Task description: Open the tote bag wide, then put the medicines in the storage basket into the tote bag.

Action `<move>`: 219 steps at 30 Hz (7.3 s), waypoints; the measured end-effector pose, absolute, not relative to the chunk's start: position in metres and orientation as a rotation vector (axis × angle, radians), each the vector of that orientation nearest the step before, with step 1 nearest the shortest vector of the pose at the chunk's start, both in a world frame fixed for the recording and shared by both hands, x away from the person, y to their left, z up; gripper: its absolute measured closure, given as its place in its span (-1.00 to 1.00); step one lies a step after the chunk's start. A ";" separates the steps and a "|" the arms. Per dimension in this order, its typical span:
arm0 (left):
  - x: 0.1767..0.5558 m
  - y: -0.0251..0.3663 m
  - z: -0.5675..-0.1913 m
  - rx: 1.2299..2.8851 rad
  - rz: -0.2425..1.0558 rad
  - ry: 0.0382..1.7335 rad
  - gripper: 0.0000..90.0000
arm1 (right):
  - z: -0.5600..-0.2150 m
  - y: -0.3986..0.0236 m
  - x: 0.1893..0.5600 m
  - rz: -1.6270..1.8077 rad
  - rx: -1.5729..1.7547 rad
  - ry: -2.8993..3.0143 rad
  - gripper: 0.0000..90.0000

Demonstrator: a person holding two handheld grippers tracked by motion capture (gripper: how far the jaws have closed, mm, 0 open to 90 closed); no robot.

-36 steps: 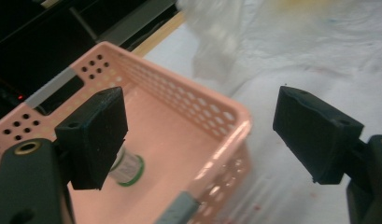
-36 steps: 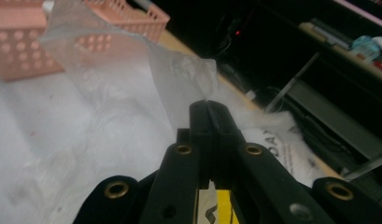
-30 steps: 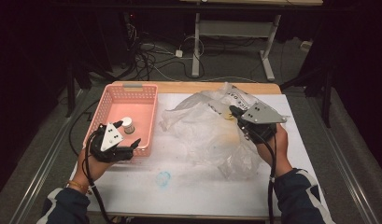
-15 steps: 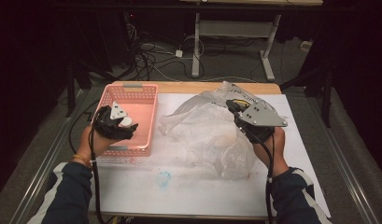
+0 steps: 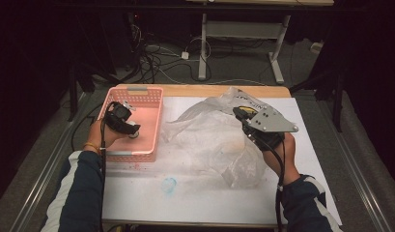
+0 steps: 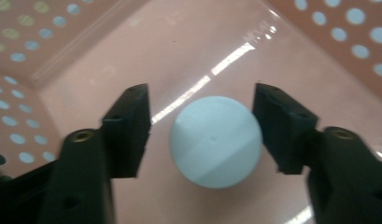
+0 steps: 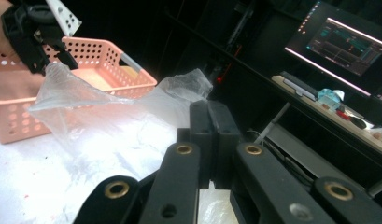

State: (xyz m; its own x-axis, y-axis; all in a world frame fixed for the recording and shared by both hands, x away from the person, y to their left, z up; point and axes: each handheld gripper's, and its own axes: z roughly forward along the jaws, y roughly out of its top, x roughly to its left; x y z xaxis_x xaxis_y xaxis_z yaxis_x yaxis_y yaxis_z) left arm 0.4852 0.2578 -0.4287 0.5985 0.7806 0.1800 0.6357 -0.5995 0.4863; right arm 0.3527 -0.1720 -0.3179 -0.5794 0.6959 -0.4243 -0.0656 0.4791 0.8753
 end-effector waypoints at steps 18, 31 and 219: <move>0.479 0.263 -0.422 2.463 0.530 1.095 0.07 | -0.321 -0.171 0.353 1.167 0.520 1.918 1.00; 0.452 0.261 -0.406 2.257 0.642 1.004 0.08 | -0.324 -0.169 0.357 1.156 0.519 1.931 1.00; 0.375 0.132 -0.424 2.269 0.660 0.603 0.91 | -0.471 -0.207 0.299 0.951 0.643 2.639 0.72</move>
